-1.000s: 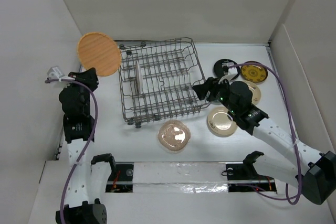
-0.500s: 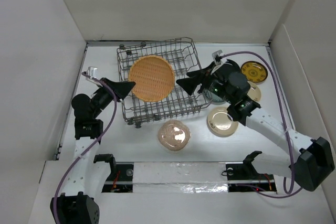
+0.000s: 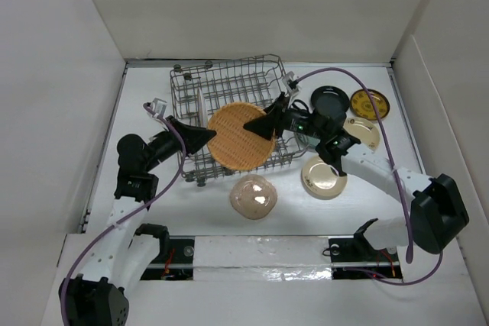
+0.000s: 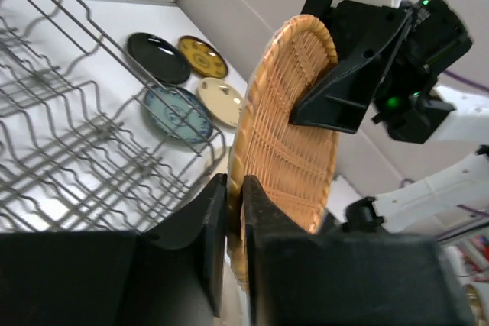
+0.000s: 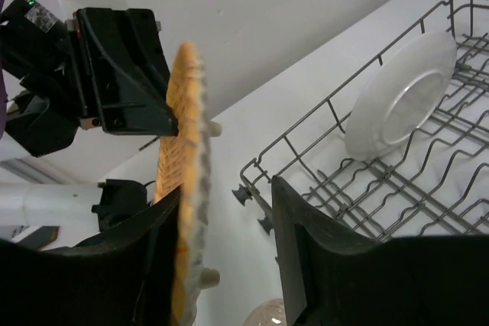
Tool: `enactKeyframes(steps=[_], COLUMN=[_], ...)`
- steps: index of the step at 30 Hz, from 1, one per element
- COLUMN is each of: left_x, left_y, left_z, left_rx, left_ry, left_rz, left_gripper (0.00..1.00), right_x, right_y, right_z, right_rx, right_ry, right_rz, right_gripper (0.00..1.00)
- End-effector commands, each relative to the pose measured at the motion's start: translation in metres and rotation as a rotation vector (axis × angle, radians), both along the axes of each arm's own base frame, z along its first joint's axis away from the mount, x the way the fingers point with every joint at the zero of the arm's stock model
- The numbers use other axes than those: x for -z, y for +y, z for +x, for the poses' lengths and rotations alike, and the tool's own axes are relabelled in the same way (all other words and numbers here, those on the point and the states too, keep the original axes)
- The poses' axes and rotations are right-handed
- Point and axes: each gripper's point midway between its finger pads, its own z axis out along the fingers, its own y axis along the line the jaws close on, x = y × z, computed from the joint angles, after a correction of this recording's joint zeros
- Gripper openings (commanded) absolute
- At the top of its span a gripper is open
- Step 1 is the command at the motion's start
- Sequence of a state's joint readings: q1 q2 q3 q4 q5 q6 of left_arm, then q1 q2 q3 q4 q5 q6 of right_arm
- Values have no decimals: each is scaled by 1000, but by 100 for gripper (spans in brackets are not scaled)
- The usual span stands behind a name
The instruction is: Load the plates into the dish rack
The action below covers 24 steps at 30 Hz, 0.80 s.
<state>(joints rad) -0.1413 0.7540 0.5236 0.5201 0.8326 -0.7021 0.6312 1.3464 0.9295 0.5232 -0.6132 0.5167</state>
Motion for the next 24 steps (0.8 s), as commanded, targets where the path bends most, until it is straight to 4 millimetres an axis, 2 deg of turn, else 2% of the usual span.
enactKeyframes(steps=[1, 2, 3, 4, 6, 7, 8, 9, 10, 11, 12, 13, 15, 16, 17, 18, 19, 20, 21, 22, 23, 24], left_x=[-34, -32, -31, -32, -39, -44, -49, -50, -51, -49, -46, -45, -44, -46, -47, -48, -46, -46, -46, -46, -44, -44], left_y=[-4, -1, -3, 0, 4, 8, 15, 24, 40, 61, 62, 79, 91, 100, 98, 97, 89, 86, 83, 83, 80, 81], left_z=[-7, -3, -2, 4, 3, 6, 6, 13, 24, 34, 32, 38, 35, 36, 35, 34, 33, 33, 31, 30, 30, 30], left_rx=[13, -14, -25, -69, -103, -149, -199, -264, -385, -520, -519, -621, -693, -740, -734, -727, -685, -667, -650, -646, -638, -642], left_ry=[-169, -142, -136, -162, -173, -186, -196, -188, -169, -133, -119, -98, -73, -70, -76, -82, -86, -94, -98, -101, -99, -99], left_rz=[20, 42, 64, 98, 111, 112, 130, 146, 153, 181, 193, 200, 206, 202, 198, 198, 198, 195, 193, 194, 200, 203], left_gripper=[2, 15, 33, 56, 66, 80, 82, 85, 88, 89, 89, 91, 93, 94, 94, 94, 93, 93, 93, 92, 92, 92], right_x=[-21, -18, -18, -20, -26, -33, -30, -33, -35, -37, -38, -36, -37, -26, -23, -35, -19, -15, -30, -32, -23, -24], right_y=[15, 18, 17, 16, 12, 7, 4, -7, -10, -23, -27, -30, -40, -38, -33, -32, -19, -9, -5, -5, 6, 11], right_z=[-7, -8, -3, 1, 12, 21, 26, 44, 50, 68, 73, 78, 96, 104, 109, 119, 128, 129, 138, 145, 151, 155], right_rx=[-73, -79, -49, -25, 45, 88, 125, 216, 255, 360, 400, 428, 525, 555, 570, 603, 591, 577, 613, 634, 638, 652], right_ry=[-75, -65, -70, -73, -80, -90, -68, -60, -57, -39, -29, -23, -9, 13, 16, 2, 17, 24, 7, -7, -7, -10], right_rz=[22, 9, 4, -2, -2, 2, -20, -27, -39, -56, -64, -75, -74, -103, -117, -104, -134, -147, -127, -133, -154, -163], right_gripper=[1, 0, 0, 0, 0, 0, 0, 0, 0, 0, 0, 0, 0, 0, 0, 0, 0, 0, 0, 0, 0, 0])
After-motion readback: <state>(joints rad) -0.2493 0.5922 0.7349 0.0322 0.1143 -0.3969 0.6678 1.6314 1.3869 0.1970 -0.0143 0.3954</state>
